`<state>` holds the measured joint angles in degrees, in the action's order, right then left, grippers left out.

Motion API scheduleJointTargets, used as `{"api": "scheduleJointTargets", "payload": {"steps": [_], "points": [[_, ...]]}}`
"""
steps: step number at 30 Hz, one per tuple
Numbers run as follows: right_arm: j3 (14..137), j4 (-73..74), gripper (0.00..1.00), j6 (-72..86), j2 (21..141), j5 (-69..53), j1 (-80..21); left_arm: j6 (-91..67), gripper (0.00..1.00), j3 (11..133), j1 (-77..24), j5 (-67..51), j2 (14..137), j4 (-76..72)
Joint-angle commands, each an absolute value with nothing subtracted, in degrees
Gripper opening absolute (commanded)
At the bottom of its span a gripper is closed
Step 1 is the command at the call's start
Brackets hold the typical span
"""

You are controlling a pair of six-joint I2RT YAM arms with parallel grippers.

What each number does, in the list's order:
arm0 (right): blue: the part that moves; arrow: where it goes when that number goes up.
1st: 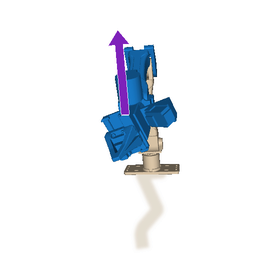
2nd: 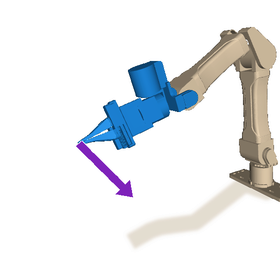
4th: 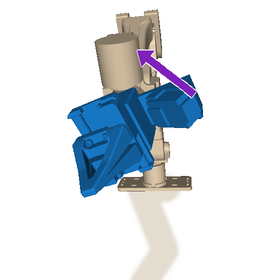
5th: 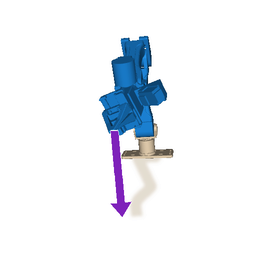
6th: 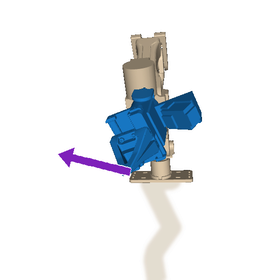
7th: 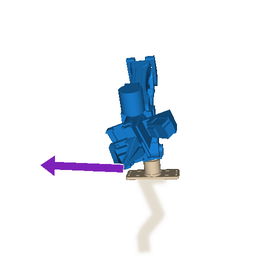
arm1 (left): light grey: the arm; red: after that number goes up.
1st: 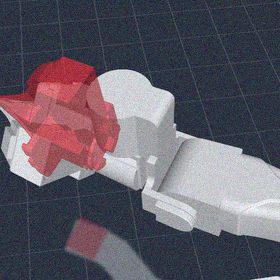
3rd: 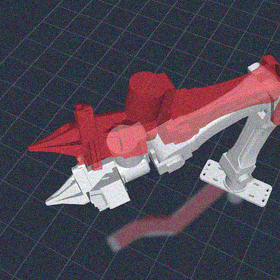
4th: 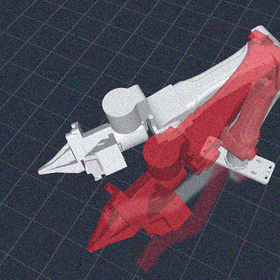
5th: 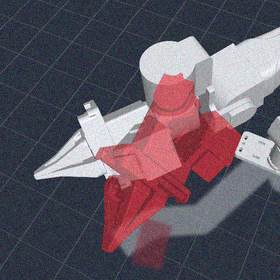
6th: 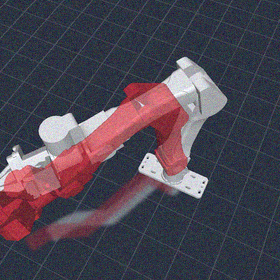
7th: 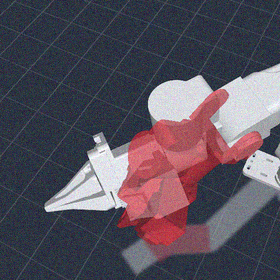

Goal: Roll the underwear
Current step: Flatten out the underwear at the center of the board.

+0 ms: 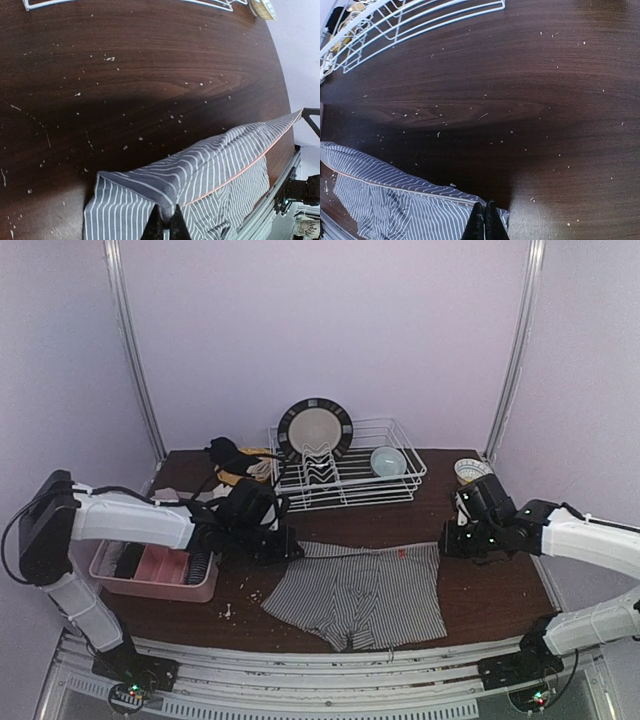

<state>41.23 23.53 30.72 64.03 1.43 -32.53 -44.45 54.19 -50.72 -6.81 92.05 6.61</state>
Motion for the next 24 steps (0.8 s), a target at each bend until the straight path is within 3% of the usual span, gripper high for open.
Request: {"api": "scheduleJointTargets", "payload": {"steps": [1, 2, 3, 5, 7, 9, 12, 15, 17, 24], "points": [[44.18, 17.77, 0.00, 31.72, 72.92, 5.73, -30.21, -42.62, 0.00, 59.85, -46.76, -14.70, 98.61, 1.76], [44.73, 17.42, 0.00, 32.29, 74.82, 6.23, -29.50, -42.31, 0.00, 61.30, -45.99, -15.02, 100.18, 2.27], [45.27, 17.31, 0.00, 32.96, 76.35, 6.95, -28.72, -41.91, 0.07, 62.66, -45.31, -15.11, 101.53, 2.87], [46.49, 17.14, 0.25, 33.45, 78.41, 8.24, -27.56, -40.94, 0.44, 64.91, -44.31, -14.59, 103.05, 4.25], [46.93, 17.95, 0.49, 33.40, 77.94, 10.22, -27.51, -38.83, 0.69, 66.90, -44.14, -12.52, 102.55, 6.99], [46.56, 19.16, 0.63, 32.75, 75.03, 11.57, -27.76, -36.56, 0.96, 68.15, -44.20, -10.89, 100.67, 9.62], [45.12, 20.64, 0.70, 31.01, 68.29, 12.96, -30.02, -33.36, 0.98, 66.38, -45.47, -6.76, 95.55, 12.61], [43.04, 17.23, 0.67, 28.49, 65.78, 4.73, -35.26, -30.09, 0.96, 62.08, -48.87, -3.10, 90.65, 12.80], [42.49, 16.47, 0.62, 28.39, 67.98, -0.22, -38.74, -30.01, 0.88, 59.99, -50.71, -4.71, 90.48, 11.76], [39.93, 14.25, 0.46, 31.08, 76.17, 0.96, -46.18, -30.35, 0.56, 56.89, -57.26, -5.00, 95.87, 8.88]]}}
